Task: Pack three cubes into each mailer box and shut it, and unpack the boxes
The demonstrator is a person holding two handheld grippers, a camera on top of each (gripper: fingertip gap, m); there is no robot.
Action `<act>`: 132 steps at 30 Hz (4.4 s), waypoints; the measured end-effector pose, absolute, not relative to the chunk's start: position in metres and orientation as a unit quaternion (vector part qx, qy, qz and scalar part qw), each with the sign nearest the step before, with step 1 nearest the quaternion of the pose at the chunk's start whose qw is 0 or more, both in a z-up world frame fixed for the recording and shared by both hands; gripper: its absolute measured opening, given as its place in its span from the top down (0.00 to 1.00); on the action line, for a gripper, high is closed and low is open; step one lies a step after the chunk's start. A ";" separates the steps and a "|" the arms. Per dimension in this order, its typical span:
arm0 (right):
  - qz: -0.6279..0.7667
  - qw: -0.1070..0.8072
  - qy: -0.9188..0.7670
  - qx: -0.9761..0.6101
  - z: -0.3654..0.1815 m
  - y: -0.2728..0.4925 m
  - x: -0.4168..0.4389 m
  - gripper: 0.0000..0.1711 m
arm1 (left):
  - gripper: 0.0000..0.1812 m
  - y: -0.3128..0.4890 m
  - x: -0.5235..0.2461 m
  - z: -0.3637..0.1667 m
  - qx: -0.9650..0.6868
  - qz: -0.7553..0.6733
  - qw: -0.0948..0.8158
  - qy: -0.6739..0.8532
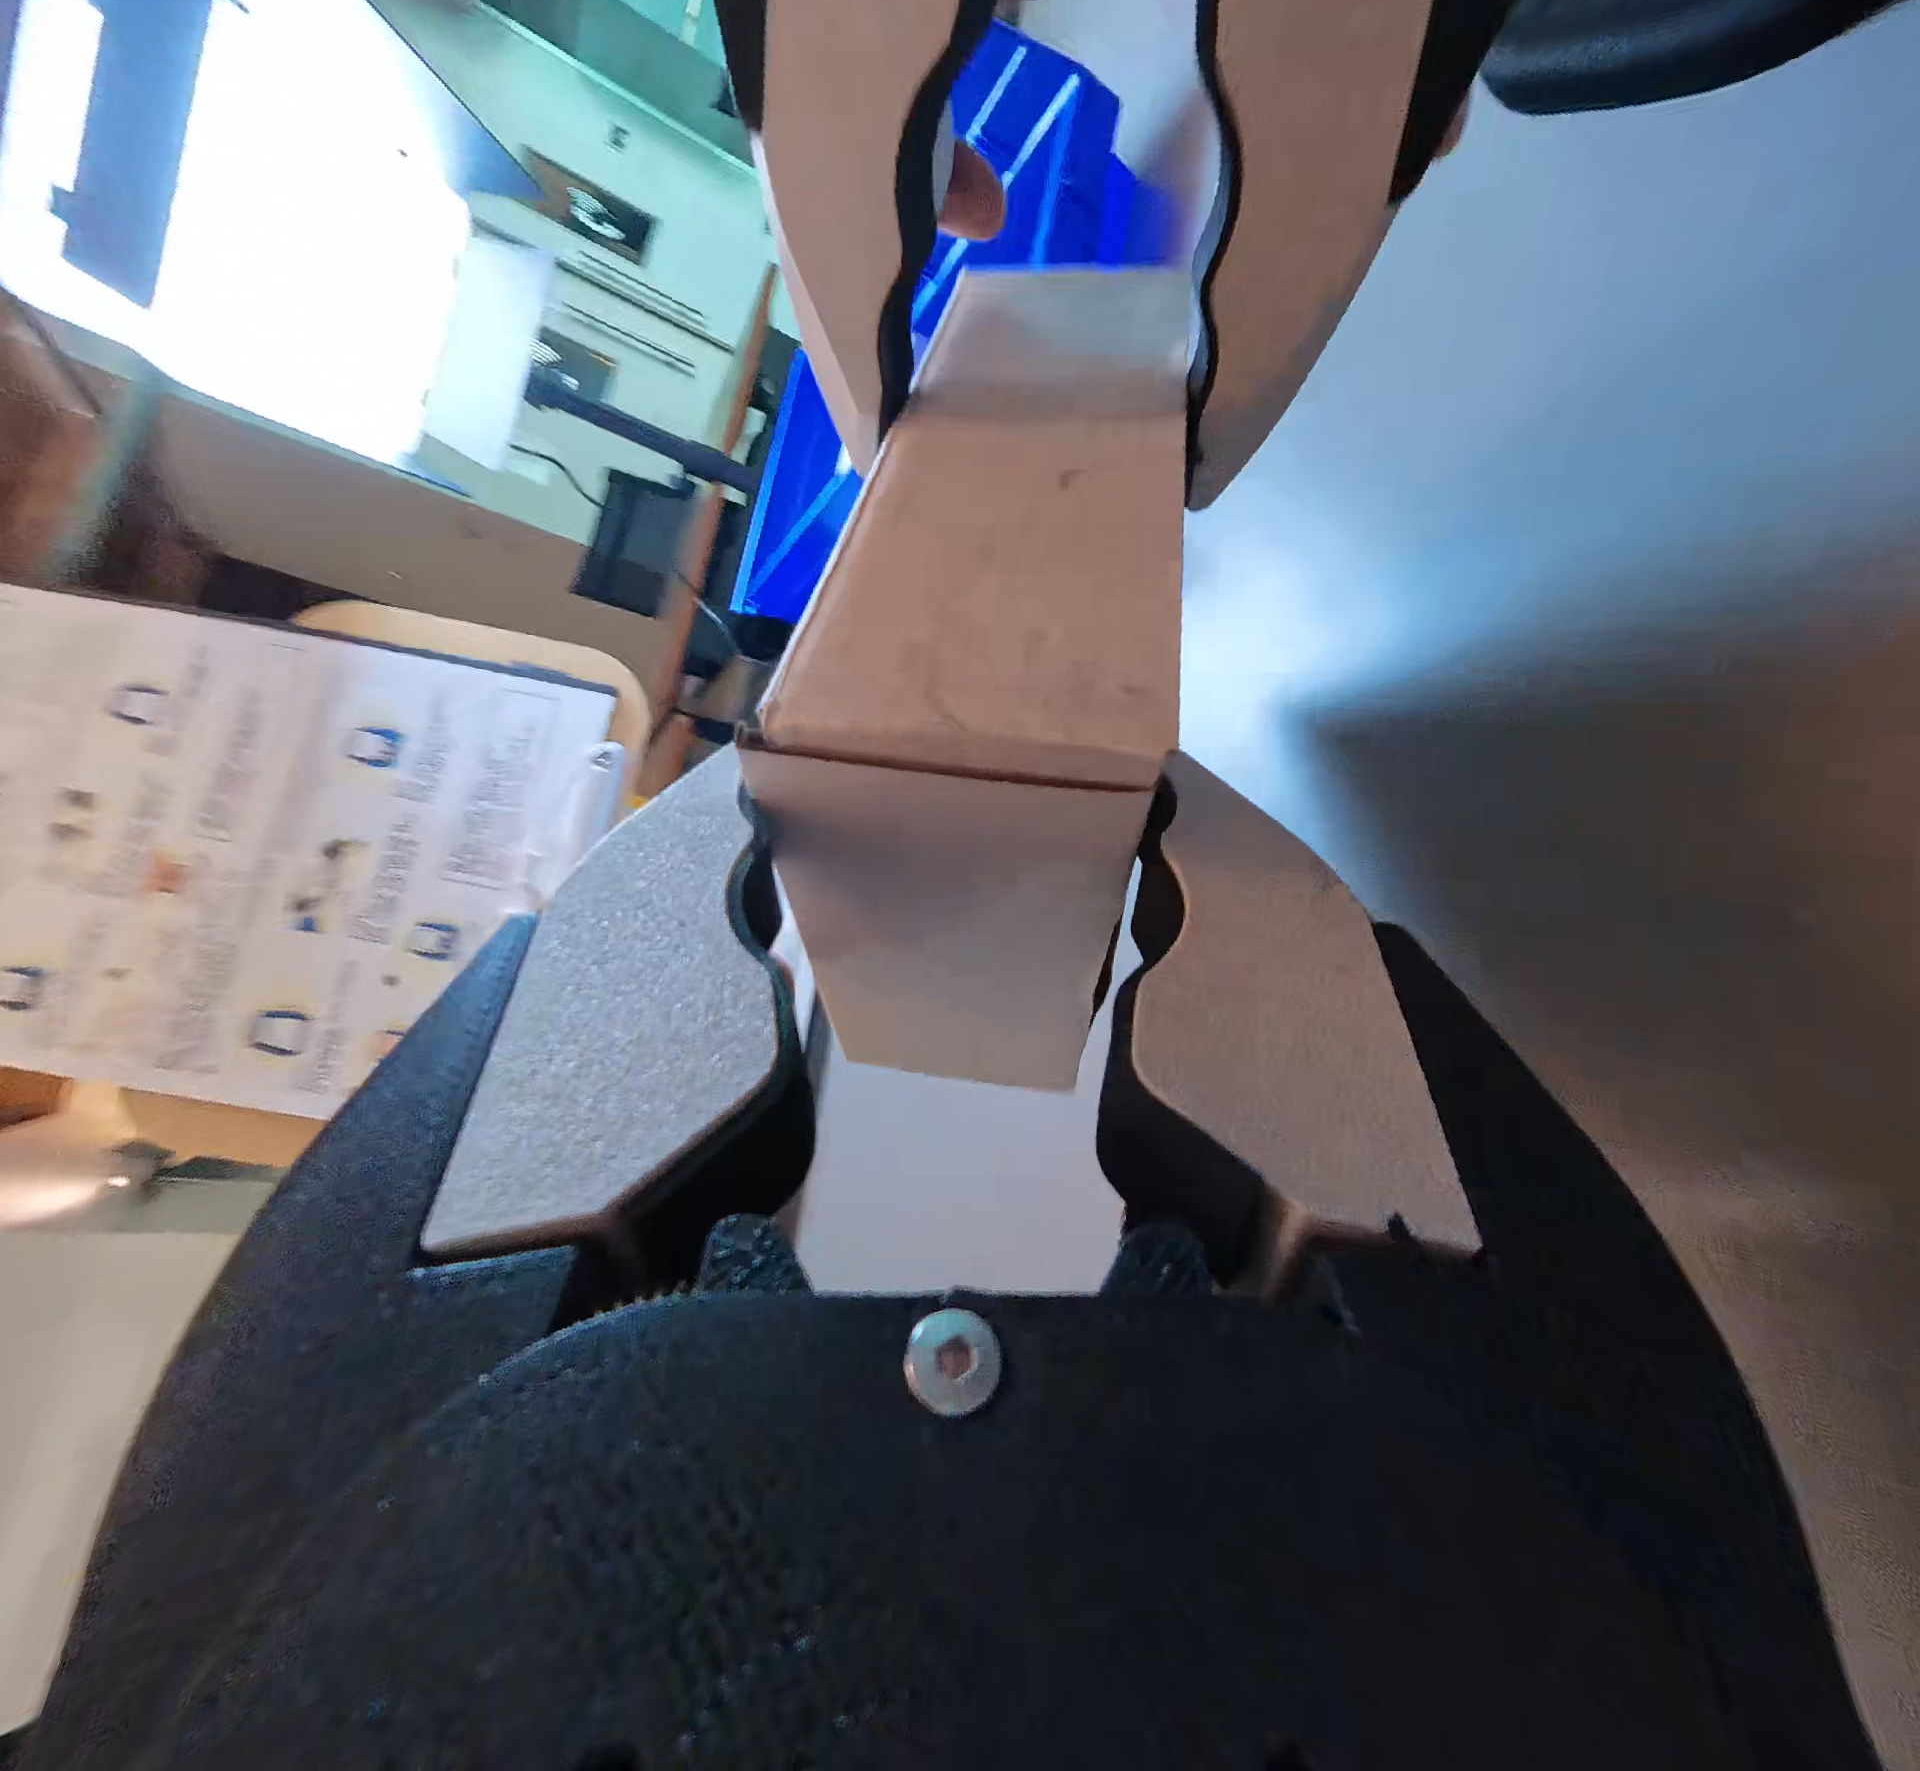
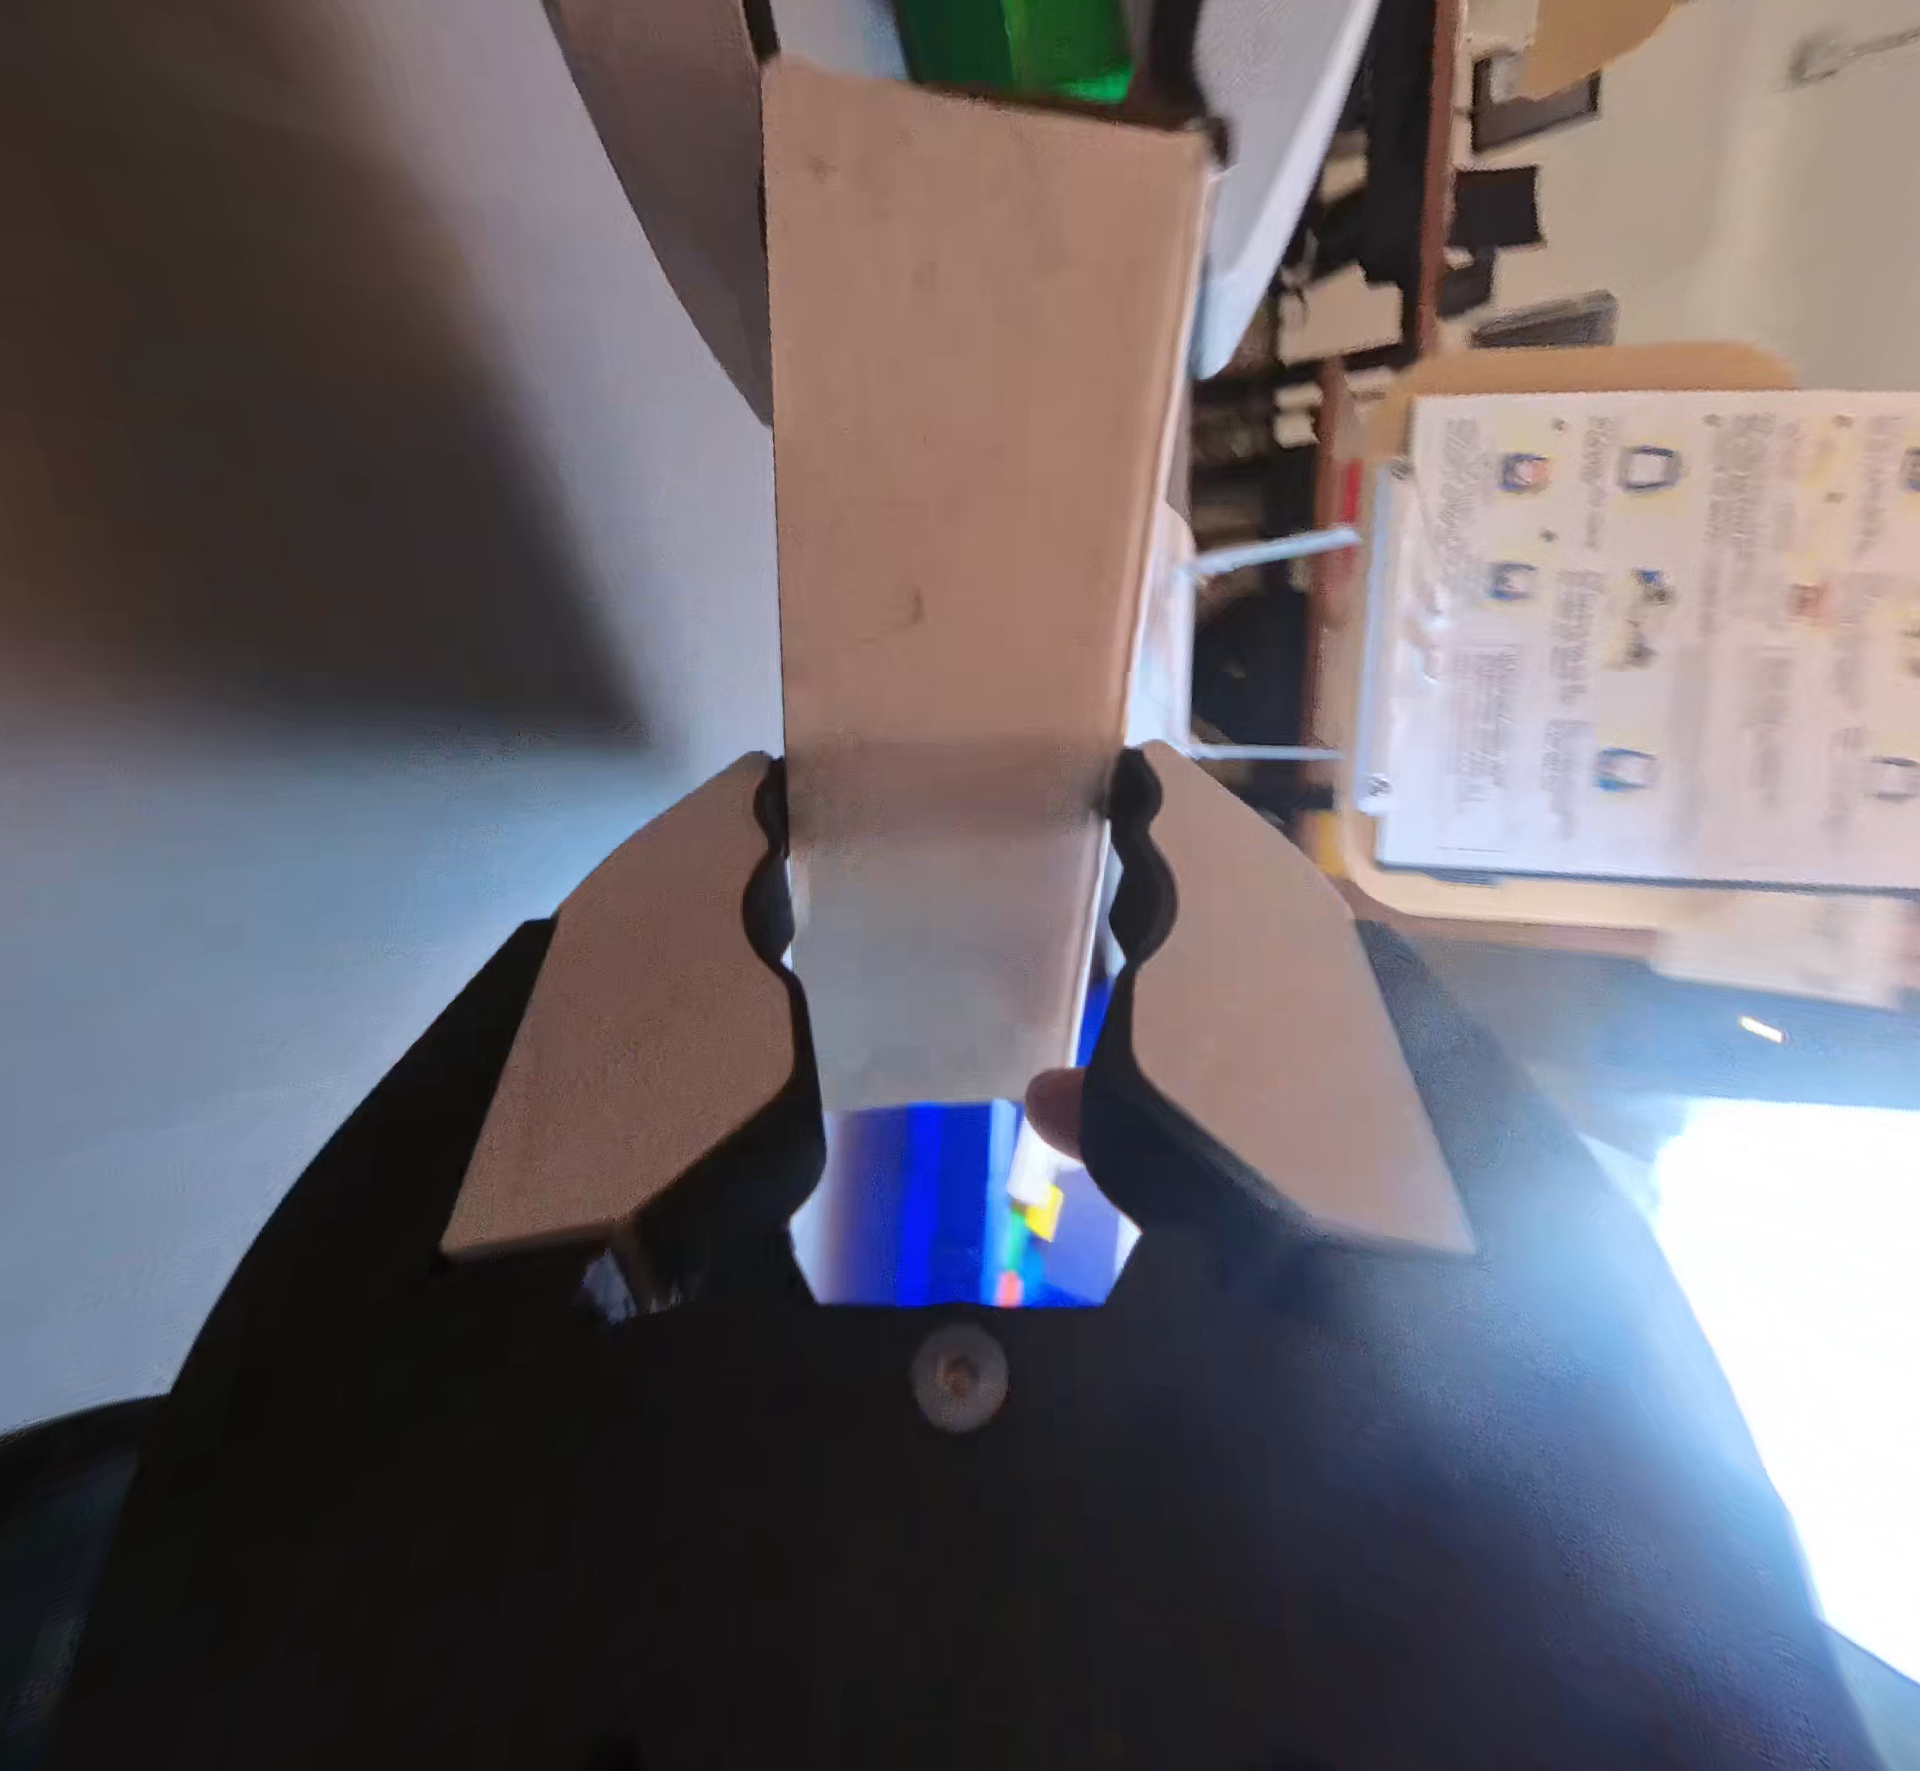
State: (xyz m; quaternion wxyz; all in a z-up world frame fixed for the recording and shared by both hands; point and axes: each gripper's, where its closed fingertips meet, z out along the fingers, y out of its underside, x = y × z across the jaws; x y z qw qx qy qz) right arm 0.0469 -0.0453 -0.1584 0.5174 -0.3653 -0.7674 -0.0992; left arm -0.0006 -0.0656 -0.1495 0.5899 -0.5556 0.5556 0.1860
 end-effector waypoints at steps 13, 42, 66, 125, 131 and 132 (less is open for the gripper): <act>-0.323 0.594 -0.602 -0.425 -0.044 0.204 0.148 0.66 | 0.56 -0.044 -0.135 -0.117 -0.720 0.050 0.642 0.259; -0.022 0.370 -0.698 -0.612 -0.164 0.210 0.175 0.65 | 0.82 -0.027 -0.278 -0.258 -0.851 0.240 0.306 0.353; -0.284 0.342 -0.790 -0.422 -0.247 0.088 0.151 0.80 | 0.79 0.015 -0.100 -0.189 -0.745 0.130 0.523 0.393; 0.322 0.665 -0.472 -0.481 -0.038 -0.123 -0.107 0.93 | 0.91 -0.247 -0.249 -0.056 -0.791 0.204 0.574 0.064; 0.339 0.615 -0.519 -0.488 -0.116 -0.137 -0.170 0.93 | 0.91 -0.265 -0.296 -0.104 -0.841 0.196 0.503 0.027; 0.336 0.603 -0.524 -0.498 -0.129 -0.135 -0.172 0.93 | 0.92 -0.261 -0.299 -0.116 -0.848 0.187 0.495 0.024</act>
